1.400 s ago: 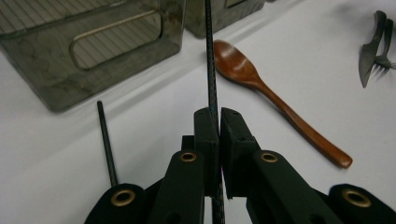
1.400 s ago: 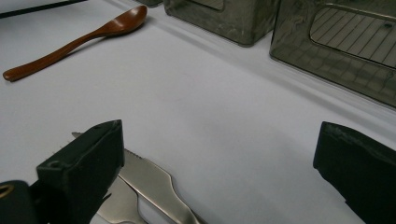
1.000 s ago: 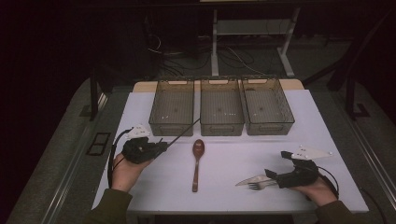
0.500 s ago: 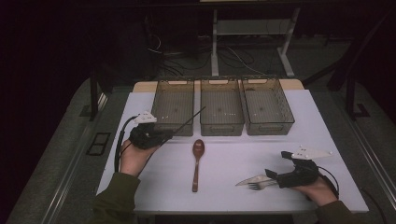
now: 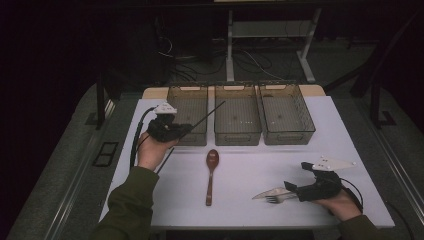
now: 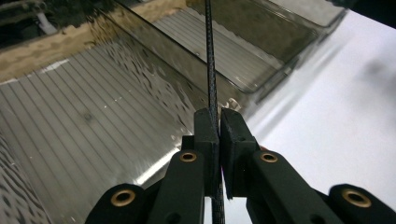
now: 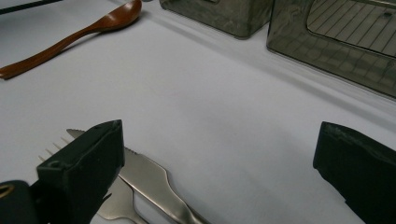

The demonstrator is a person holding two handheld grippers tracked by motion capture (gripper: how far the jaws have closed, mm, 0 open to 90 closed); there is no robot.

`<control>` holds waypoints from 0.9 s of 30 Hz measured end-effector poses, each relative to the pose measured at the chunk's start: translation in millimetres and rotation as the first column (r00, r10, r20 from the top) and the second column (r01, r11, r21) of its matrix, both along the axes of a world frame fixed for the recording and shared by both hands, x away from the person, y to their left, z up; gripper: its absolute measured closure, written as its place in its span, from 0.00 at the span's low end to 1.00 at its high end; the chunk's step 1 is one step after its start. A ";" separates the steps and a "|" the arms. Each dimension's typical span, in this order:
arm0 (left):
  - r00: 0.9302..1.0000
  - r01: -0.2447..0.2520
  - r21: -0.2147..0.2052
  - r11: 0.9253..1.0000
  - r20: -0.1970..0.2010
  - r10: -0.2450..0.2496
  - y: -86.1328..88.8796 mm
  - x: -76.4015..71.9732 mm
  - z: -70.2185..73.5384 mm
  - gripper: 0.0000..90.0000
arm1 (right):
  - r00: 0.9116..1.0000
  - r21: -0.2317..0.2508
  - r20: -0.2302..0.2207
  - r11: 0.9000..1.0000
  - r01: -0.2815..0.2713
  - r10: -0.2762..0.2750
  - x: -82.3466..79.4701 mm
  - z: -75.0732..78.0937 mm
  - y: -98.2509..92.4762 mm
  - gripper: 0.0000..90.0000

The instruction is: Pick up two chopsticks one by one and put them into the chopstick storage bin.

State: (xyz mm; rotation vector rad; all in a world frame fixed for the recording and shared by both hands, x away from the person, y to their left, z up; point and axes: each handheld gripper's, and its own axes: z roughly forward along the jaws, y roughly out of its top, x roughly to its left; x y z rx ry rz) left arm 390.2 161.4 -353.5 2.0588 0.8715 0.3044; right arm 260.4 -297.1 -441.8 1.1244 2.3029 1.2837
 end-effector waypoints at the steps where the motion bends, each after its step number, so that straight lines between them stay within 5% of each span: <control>1: 1.000 -0.002 0.005 1.000 0.001 0.002 -0.7 3.1 0.9 0.94 | 1.000 -0.001 0.000 1.000 0.000 0.000 0.0 0.0 0.0 0.02; 13: 0.997 -0.066 0.035 0.997 0.027 0.065 1.0 39.5 11.4 0.94 | 1.000 -0.007 -0.001 1.000 0.004 -0.004 -0.3 0.2 -0.6 0.02; 27: 0.983 -0.184 0.017 0.983 0.008 0.184 19.0 69.7 -6.5 0.94 | 1.000 -0.008 0.004 1.000 0.008 -0.008 -0.7 0.8 -1.0 0.02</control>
